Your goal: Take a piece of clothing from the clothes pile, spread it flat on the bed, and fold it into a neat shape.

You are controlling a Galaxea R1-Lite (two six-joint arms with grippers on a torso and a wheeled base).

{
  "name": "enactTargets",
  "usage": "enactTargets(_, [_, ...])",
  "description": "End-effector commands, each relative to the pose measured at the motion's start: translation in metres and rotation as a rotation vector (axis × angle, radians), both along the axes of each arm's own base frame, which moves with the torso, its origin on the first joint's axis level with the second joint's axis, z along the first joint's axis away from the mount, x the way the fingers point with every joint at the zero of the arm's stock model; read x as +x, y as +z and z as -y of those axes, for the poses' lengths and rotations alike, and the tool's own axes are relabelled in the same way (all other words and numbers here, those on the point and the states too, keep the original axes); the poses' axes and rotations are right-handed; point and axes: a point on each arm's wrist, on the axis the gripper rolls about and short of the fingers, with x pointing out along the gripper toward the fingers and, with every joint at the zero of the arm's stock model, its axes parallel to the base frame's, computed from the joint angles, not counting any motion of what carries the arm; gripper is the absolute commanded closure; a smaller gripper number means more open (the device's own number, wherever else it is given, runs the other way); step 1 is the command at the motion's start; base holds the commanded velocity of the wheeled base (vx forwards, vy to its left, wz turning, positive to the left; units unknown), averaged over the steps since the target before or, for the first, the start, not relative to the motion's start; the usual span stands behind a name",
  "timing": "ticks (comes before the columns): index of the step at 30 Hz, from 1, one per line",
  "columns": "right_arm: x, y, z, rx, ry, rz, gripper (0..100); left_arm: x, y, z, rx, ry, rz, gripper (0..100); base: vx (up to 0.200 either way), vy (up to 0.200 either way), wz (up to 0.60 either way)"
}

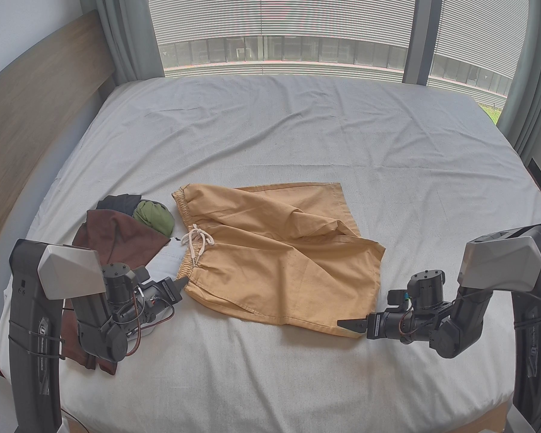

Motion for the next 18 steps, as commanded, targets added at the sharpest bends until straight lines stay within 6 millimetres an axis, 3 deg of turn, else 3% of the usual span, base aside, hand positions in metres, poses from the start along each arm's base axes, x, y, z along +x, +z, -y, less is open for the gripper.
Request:
enactTargets(1, [-0.005, -0.004, -0.007, 0.021, 0.011, -0.027, 0, 0.0, 0.001, 0.001, 0.0, -0.004, 0.003, 100, 0.0, 0.0, 0.0])
enactTargets(7, [-0.013, 0.002, -0.009, 0.098, -0.003, -0.006, 0, 0.0, 0.001, 0.001, 0.0, -0.003, 0.004, 100, 0.0, 0.0, 0.0])
enactTargets(18, [-0.045, 0.016, 0.011, 0.131, -0.001, -0.008, 0, 0.001, 0.001, 0.001, 0.0, -0.003, 0.007, 100, 0.0, 0.0, 0.0])
